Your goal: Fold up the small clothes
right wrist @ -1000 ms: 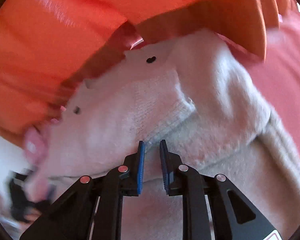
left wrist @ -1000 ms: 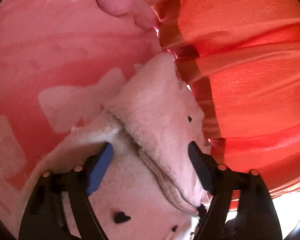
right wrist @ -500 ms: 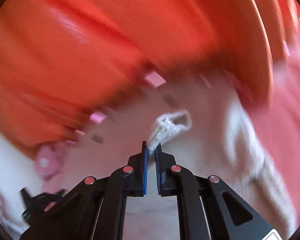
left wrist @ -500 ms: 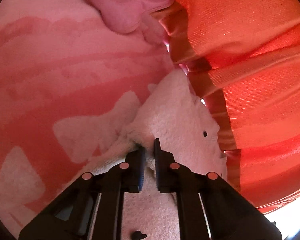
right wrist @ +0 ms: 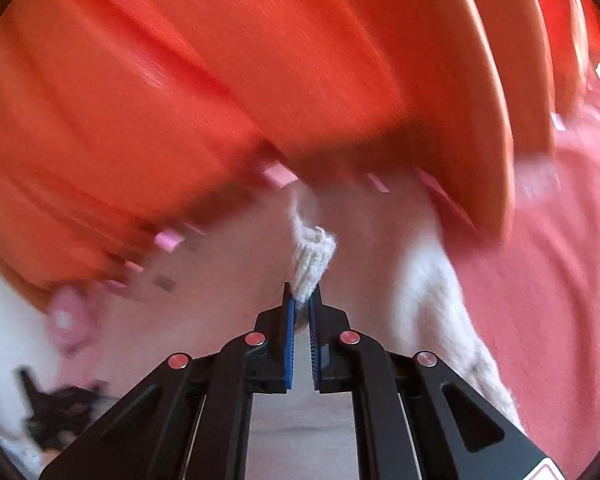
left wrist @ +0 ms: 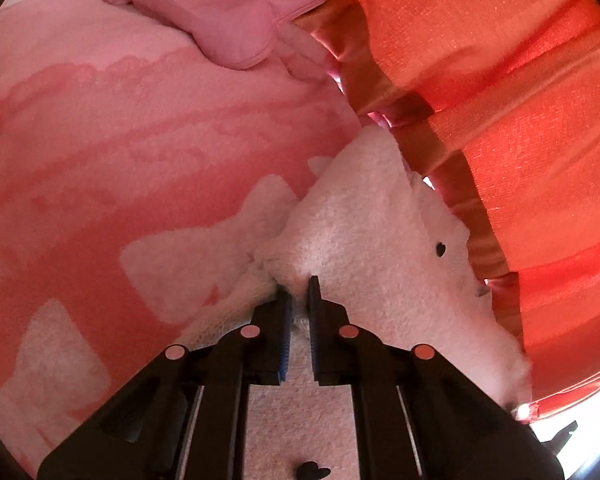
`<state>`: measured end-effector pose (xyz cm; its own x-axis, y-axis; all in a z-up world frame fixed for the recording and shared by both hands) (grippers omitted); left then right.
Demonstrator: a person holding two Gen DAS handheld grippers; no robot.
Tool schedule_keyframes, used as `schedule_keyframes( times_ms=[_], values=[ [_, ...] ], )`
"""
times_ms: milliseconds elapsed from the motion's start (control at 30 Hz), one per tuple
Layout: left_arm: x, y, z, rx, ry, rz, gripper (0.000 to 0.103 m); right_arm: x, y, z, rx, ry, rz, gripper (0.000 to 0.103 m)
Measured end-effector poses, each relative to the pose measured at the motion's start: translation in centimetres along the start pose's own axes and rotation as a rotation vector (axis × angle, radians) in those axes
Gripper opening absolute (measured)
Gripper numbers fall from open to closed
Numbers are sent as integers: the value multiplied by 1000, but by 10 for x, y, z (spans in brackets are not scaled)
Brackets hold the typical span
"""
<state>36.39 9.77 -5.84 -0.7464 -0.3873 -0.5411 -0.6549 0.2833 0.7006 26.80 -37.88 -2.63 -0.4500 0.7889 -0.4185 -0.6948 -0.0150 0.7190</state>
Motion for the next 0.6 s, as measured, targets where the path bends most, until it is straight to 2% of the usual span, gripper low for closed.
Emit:
schedule_keyframes(
  times_ms=[33, 67, 133, 167, 233, 300, 333, 400, 500, 533, 567, 600],
  values=[
    [0, 0, 0, -1, -2, 4, 7, 2, -3, -11, -31, -69, 25, 6],
    [0, 1, 0, -2, -4, 3, 7, 0, 2, -9, -54, -85, 23, 6],
    [0, 0, 0, 1, 2, 5, 7, -13, 33, 14, -116, -12, -53, 6],
    [0, 0, 0, 2, 5, 5, 7, -14, 37, 17, -119, 2, -66, 6],
    [0, 0, 0, 0, 0, 4, 7, -10, 30, 9, -96, -5, -50, 6],
    [0, 0, 0, -3, -9, 5, 7, 3, -3, -14, -11, -33, 15, 6],
    [0, 0, 0, -4, -14, 5, 7, 5, -6, -21, -34, -55, 22, 5],
    [0, 3, -2, 5, -28, 13, 10, 0, 10, -9, -29, -43, 28, 7],
    [0, 21, -4, 26, -43, 22, 11, -2, 63, 7, -33, -4, -46, 14],
    [2, 37, -4, 30, -64, 22, 15, 4, 83, 4, -21, 7, -50, 20],
    [6, 50, -4, 26, -86, 33, 33, 13, 103, -1, -19, 7, -17, 36],
    [11, 64, -4, 26, -109, 48, 58, 22, 117, -11, -18, 10, 11, 46]
  ],
)
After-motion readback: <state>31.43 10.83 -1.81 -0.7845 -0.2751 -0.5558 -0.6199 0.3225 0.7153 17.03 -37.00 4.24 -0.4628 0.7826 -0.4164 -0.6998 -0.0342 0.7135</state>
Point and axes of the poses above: each gripper's, at about its wrist camera, not at the fingertips, and y roughly against the way its jaws point, z to its left, x to its underside, the point moved 7 cm from there along -y, roughly the way its jaws point, and after that the axes turned 14 degrees about -y, right-handed, at the moved point
